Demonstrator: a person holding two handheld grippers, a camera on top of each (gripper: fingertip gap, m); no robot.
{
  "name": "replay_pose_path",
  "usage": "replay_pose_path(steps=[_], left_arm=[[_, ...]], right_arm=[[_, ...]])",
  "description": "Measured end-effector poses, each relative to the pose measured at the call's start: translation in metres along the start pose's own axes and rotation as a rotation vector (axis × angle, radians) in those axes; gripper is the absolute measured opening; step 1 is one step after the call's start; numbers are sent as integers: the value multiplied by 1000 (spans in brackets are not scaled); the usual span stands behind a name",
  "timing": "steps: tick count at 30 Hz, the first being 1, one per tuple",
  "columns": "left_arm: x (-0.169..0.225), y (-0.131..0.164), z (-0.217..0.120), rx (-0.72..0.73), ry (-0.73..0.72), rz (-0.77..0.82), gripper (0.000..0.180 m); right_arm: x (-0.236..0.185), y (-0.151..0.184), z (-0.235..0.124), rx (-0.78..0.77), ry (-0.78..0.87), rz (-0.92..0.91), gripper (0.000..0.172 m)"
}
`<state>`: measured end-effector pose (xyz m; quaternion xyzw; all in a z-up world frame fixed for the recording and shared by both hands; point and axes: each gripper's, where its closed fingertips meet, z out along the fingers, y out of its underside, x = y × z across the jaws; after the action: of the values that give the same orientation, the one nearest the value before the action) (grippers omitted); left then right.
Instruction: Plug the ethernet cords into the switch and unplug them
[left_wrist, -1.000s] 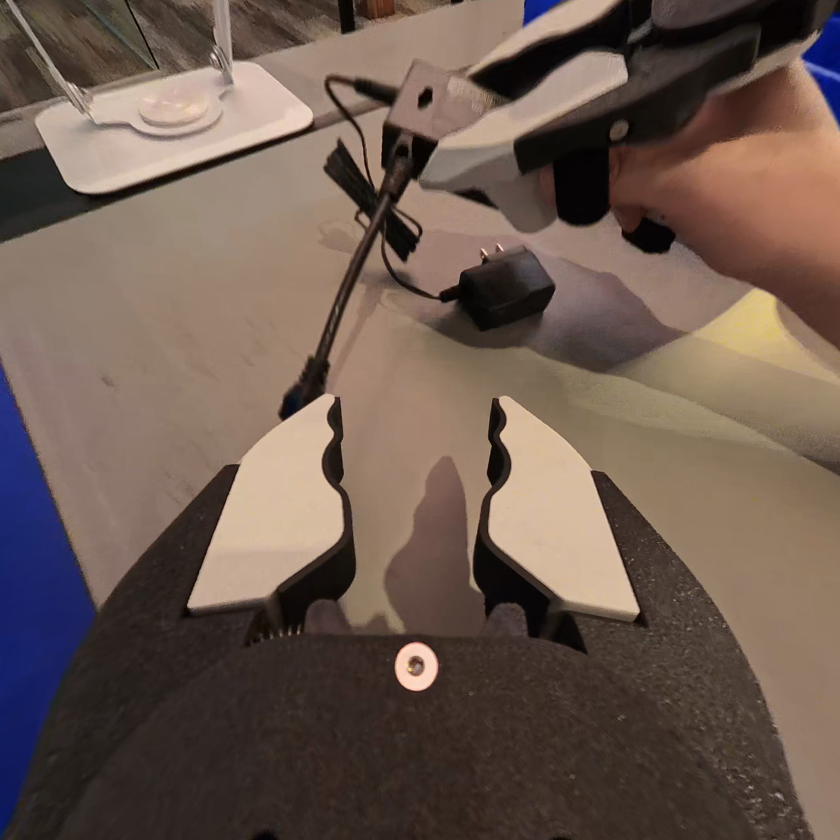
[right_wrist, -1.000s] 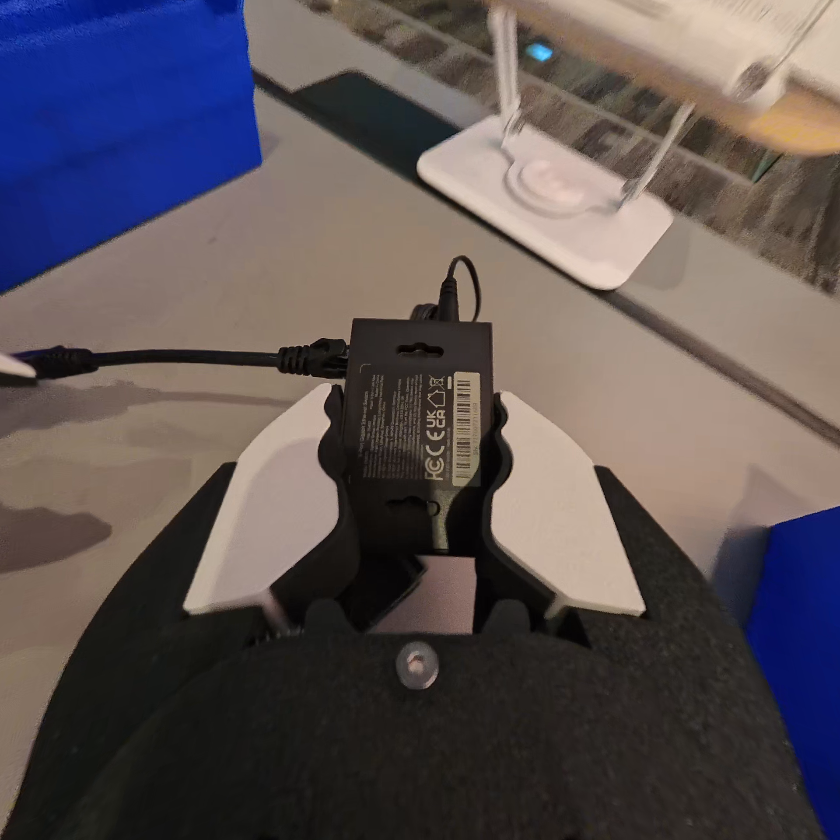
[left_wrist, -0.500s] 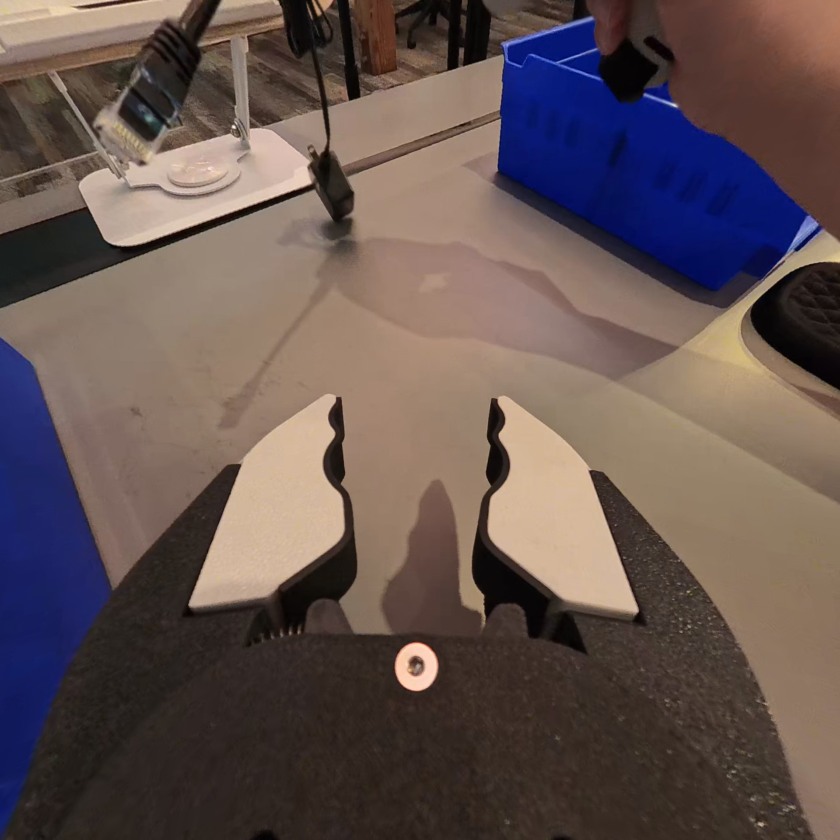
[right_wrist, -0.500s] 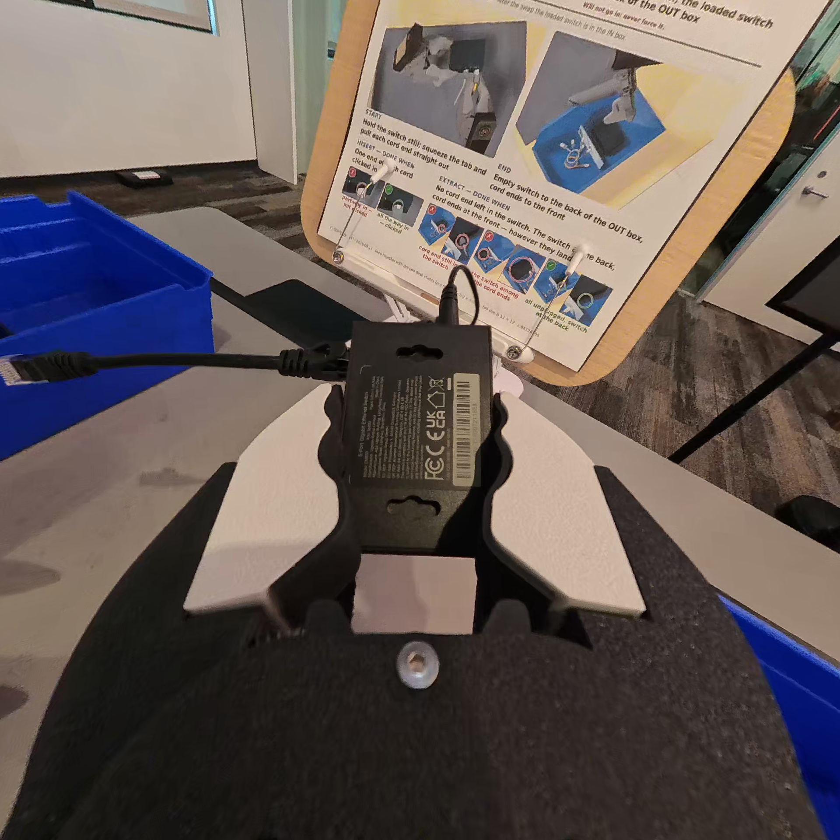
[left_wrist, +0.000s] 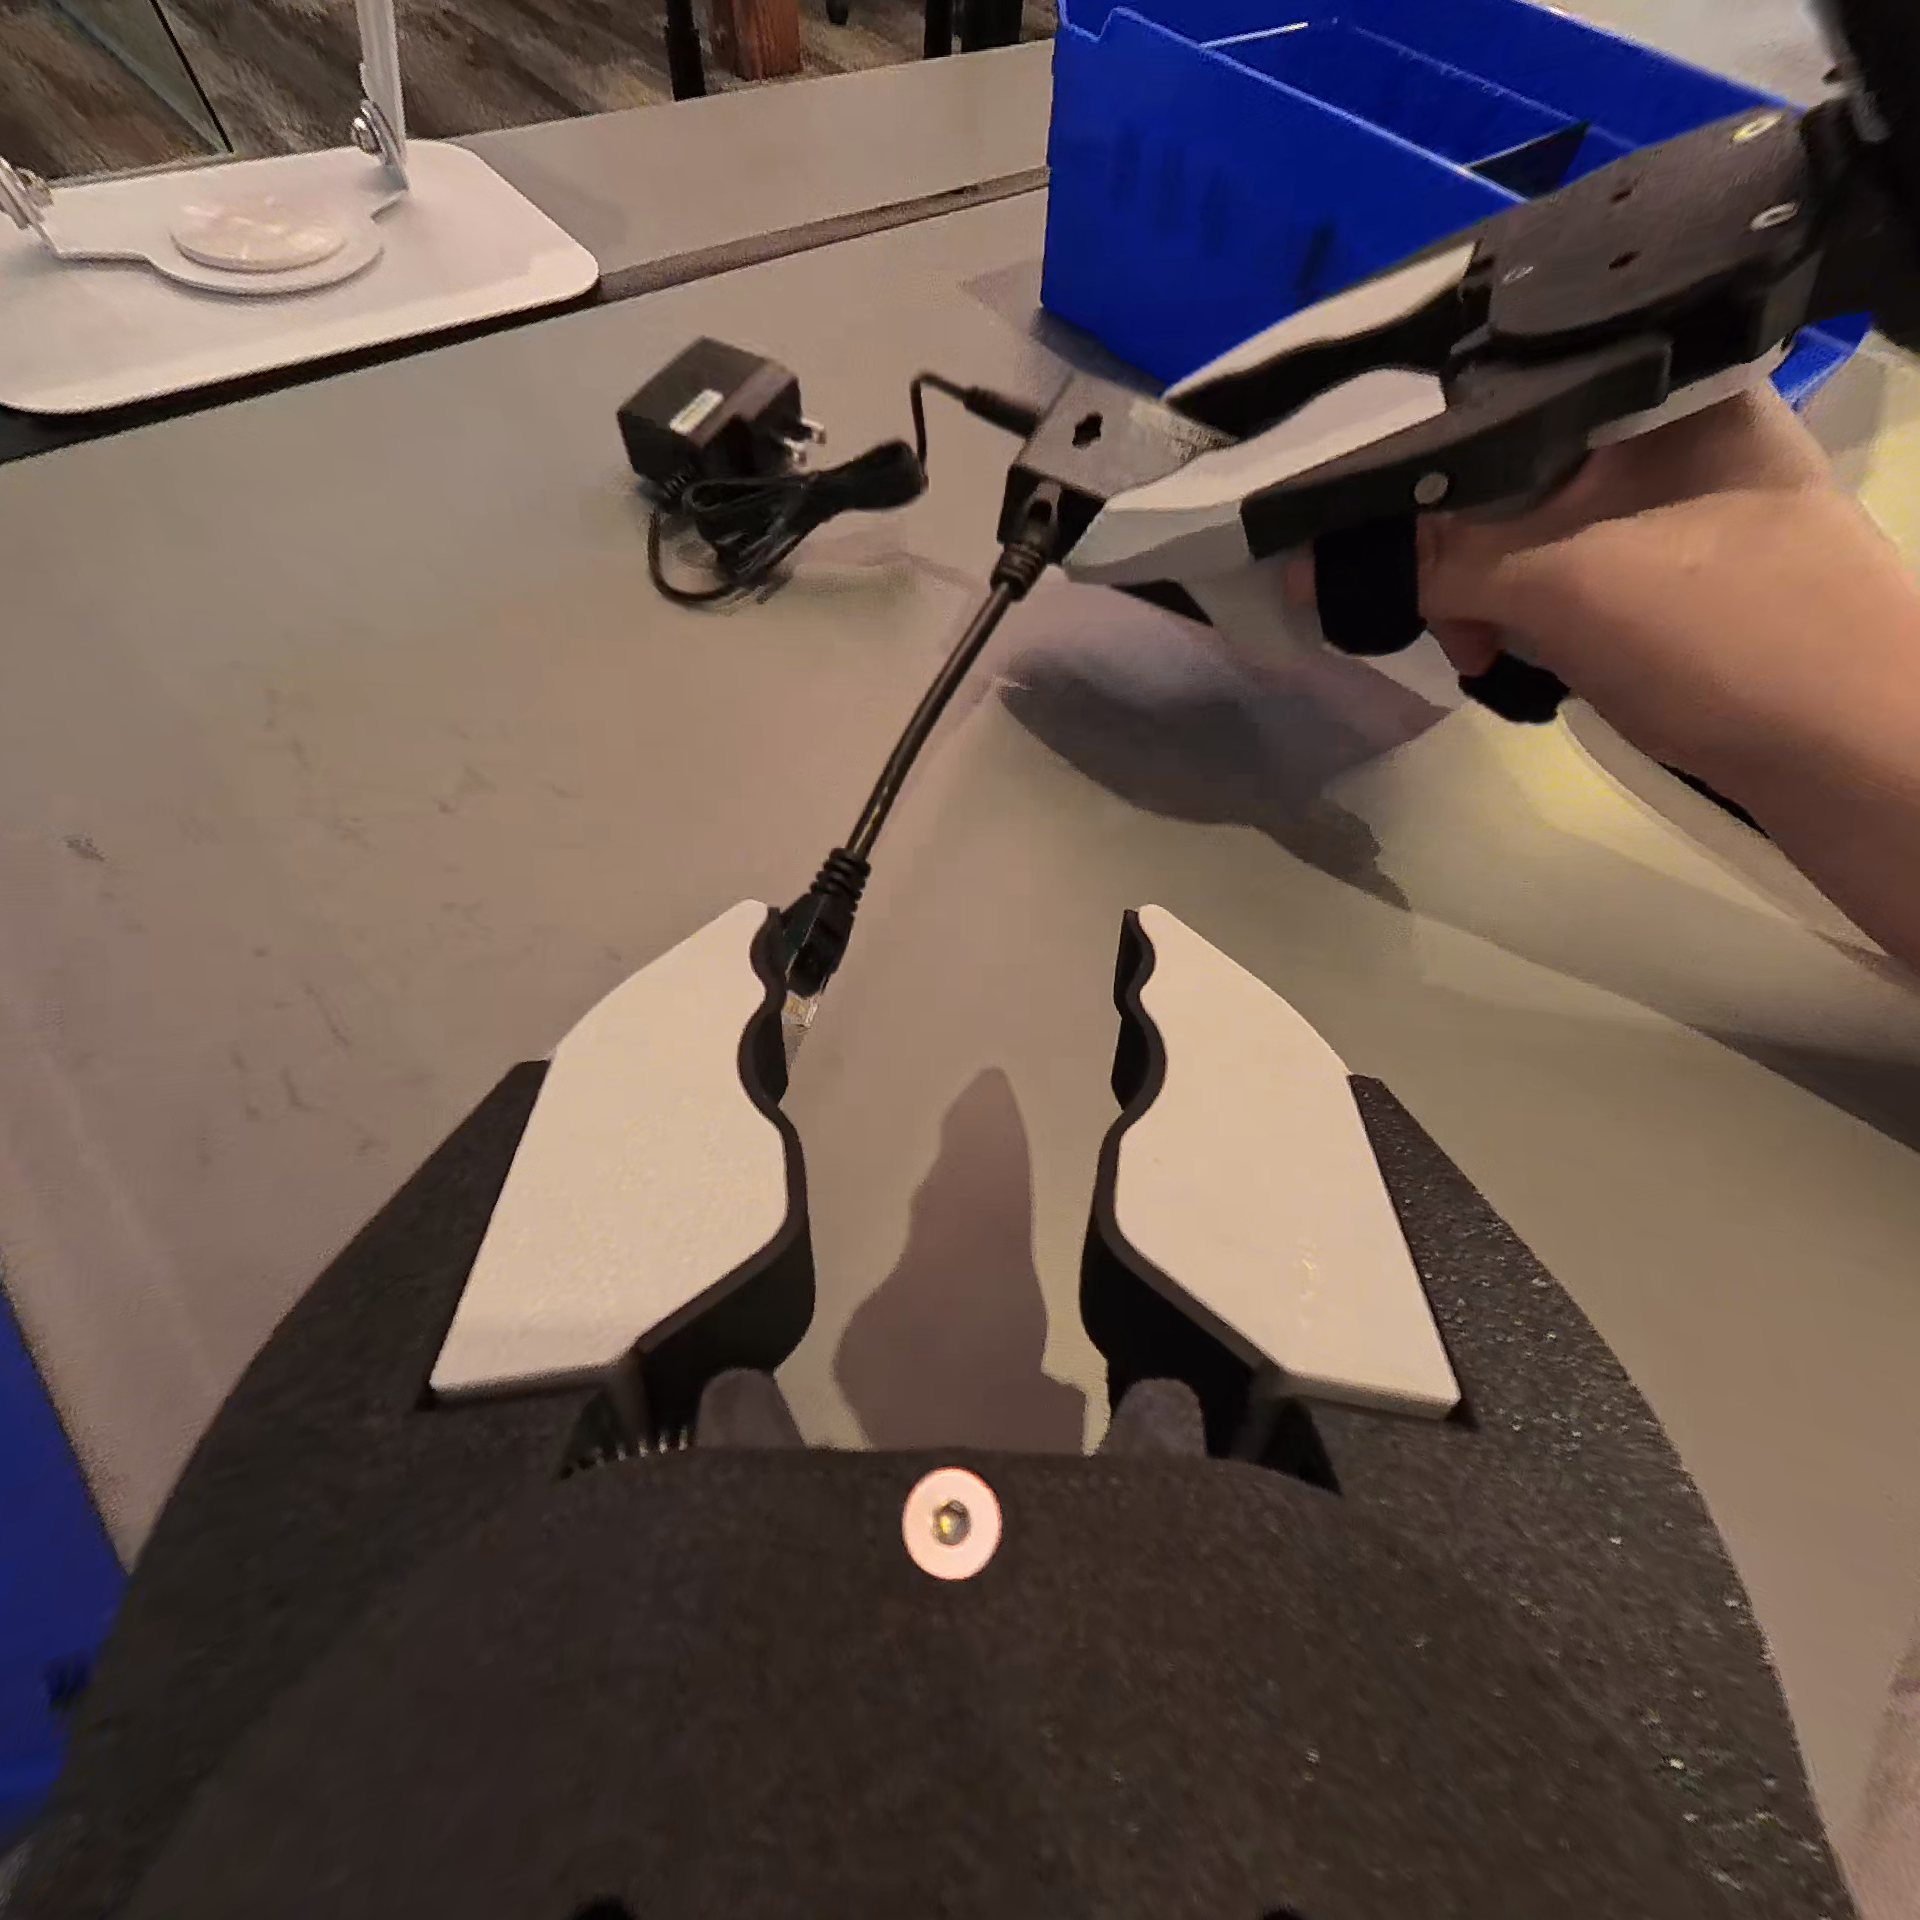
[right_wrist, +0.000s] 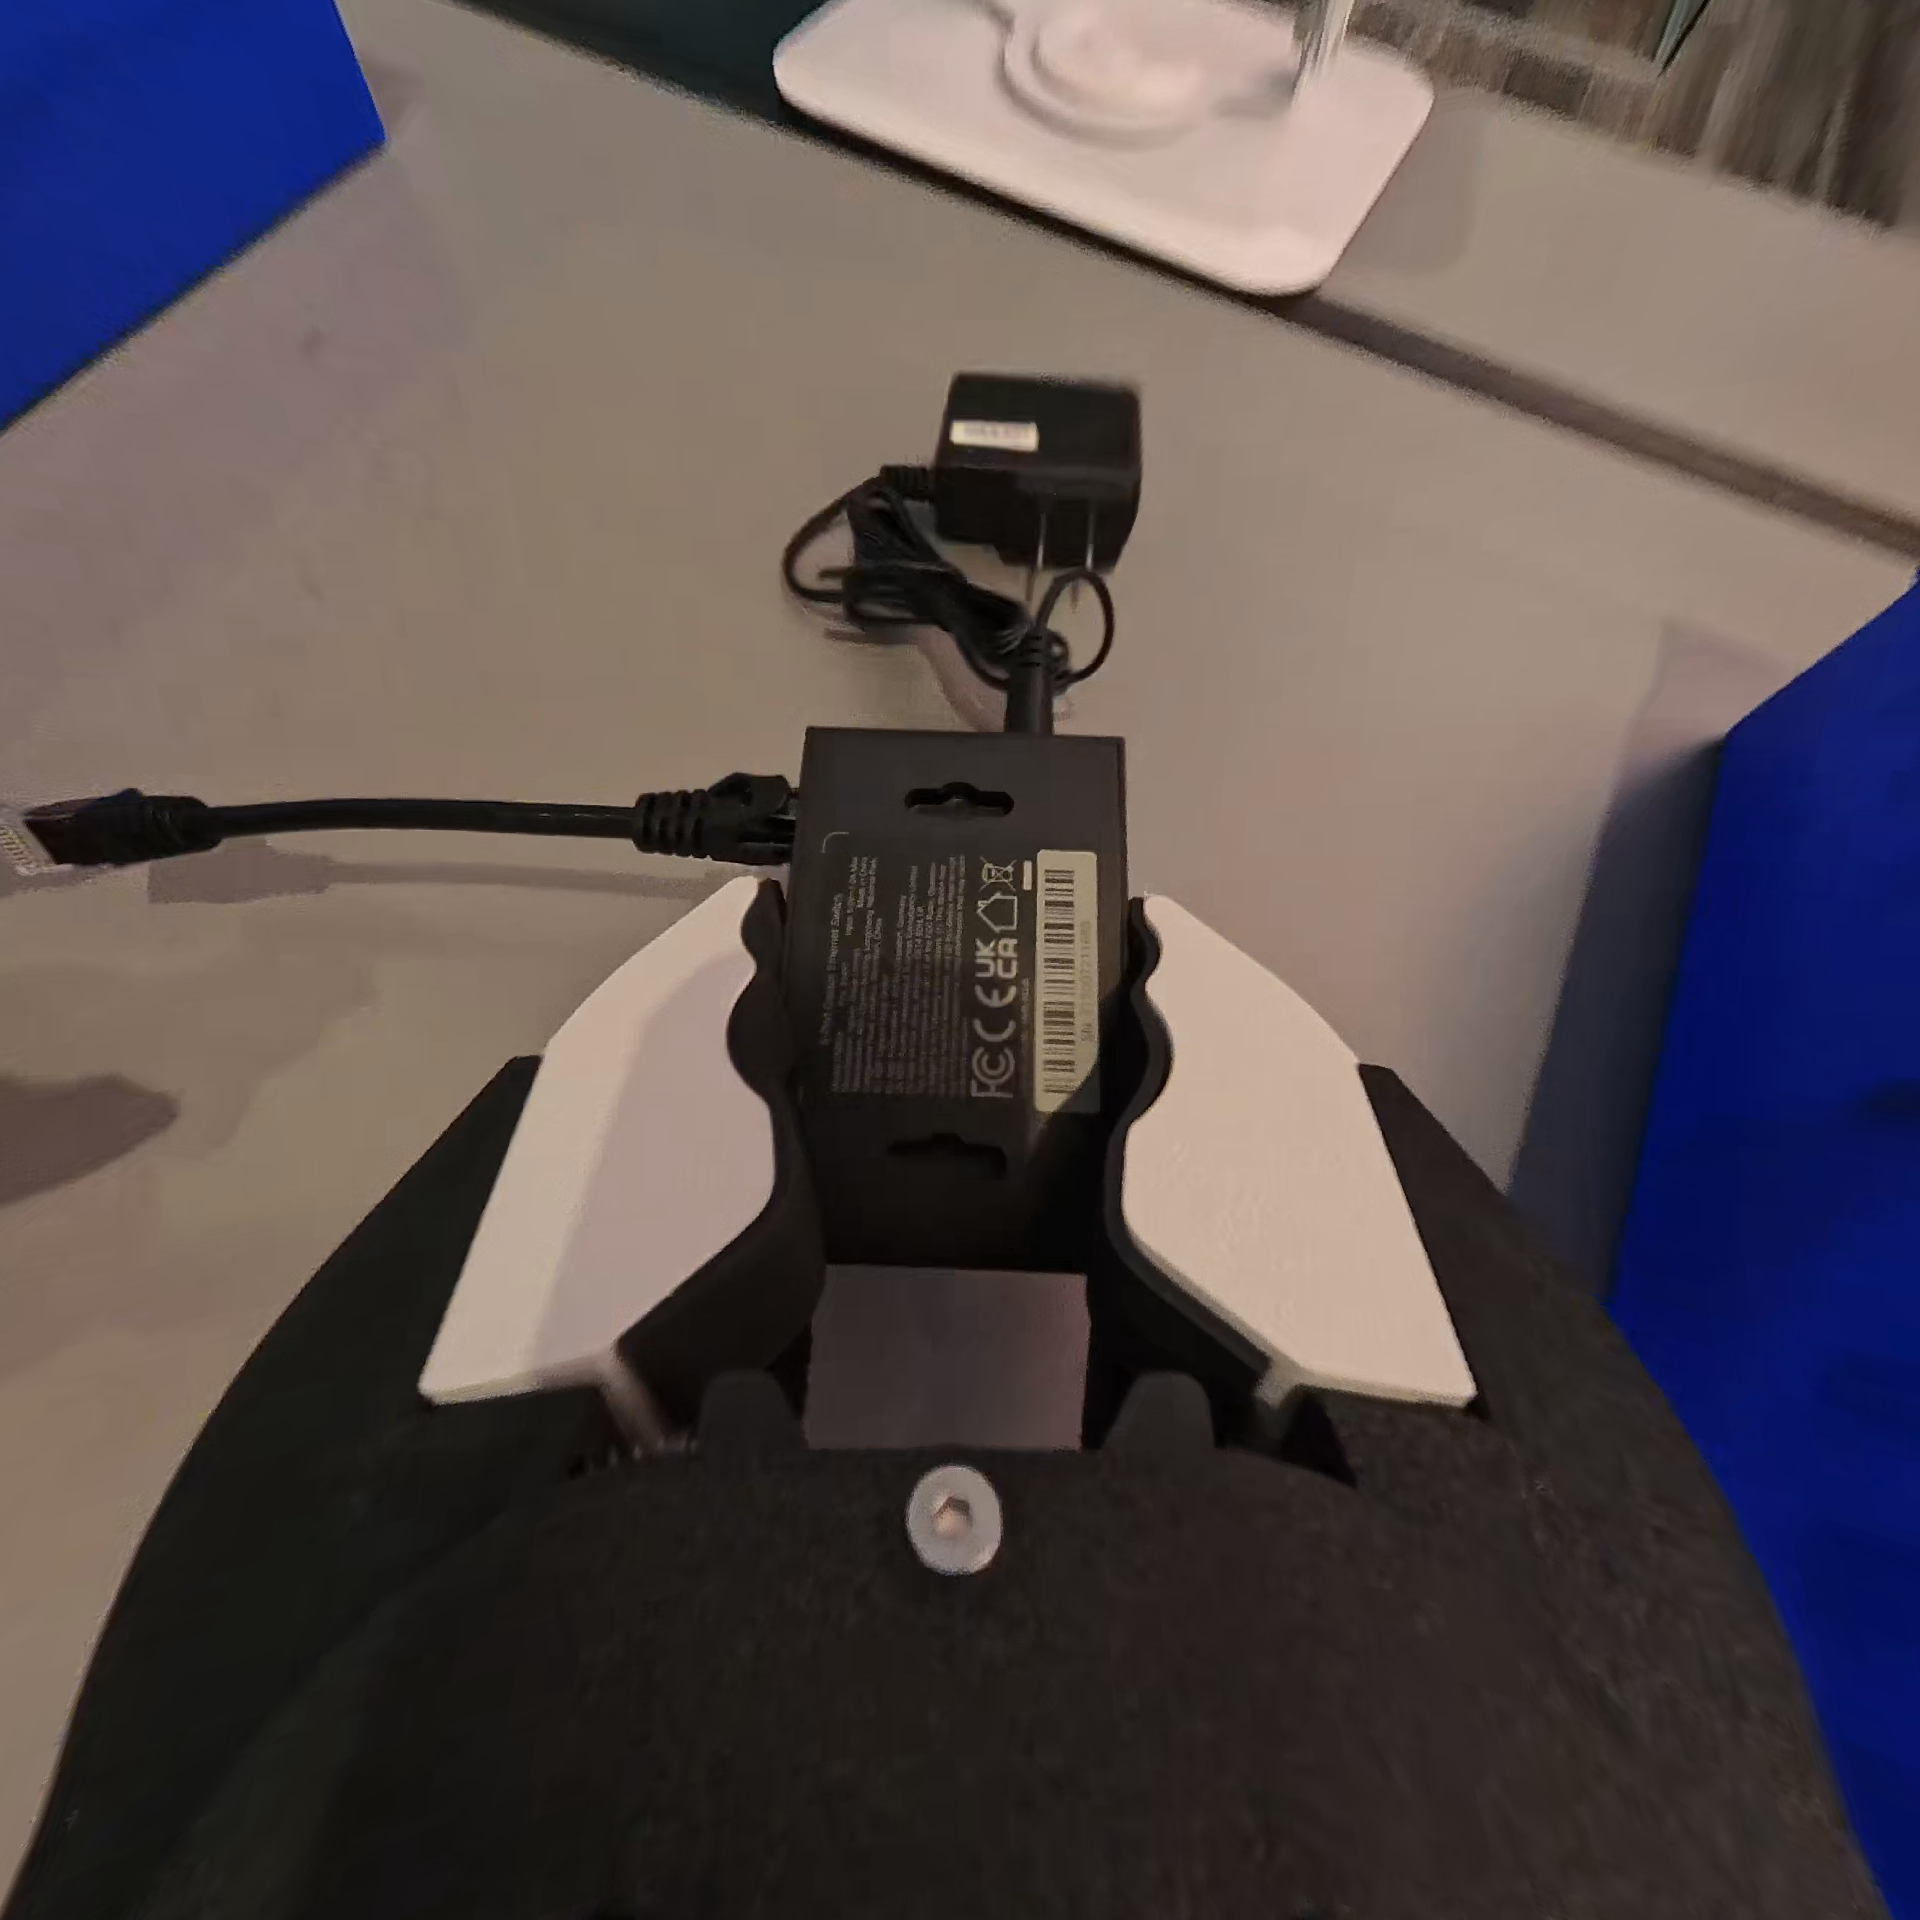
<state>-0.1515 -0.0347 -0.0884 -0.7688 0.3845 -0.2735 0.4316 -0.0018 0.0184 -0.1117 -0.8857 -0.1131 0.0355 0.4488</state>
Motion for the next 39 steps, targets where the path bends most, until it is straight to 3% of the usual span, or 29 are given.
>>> replay_pose_path(steps=[4,11,16,22,25,29,36,39], left_arm=[[2,-1,-1,17,16,-29,61],[-7,-1,-7,19,-14,-35,61],[-12,6,-12,13,-22,-52,61],[-14,9,-26,37,-14,-66,61],[-19,2,-47,87,-18,-76,61],[-45,-13,-91,156,-113,-31,60],[-135,-26,-199,196,-444,81,48],[-168,-14,-216,119,-474,90,37]], right_arm=[[-2,18,10,-105,-15,45,61],[-8,22,37,-169,-46,86,61],[-8,19,30,-94,-37,52,68],[1,4,-21,109,56,-79,73],[-12,19,-35,17,-26,-140,73],[-32,50,-34,-142,-211,-87,68],[-39,73,-27,-187,-284,-190,42],[-41,73,-25,-179,-287,-234,41]])
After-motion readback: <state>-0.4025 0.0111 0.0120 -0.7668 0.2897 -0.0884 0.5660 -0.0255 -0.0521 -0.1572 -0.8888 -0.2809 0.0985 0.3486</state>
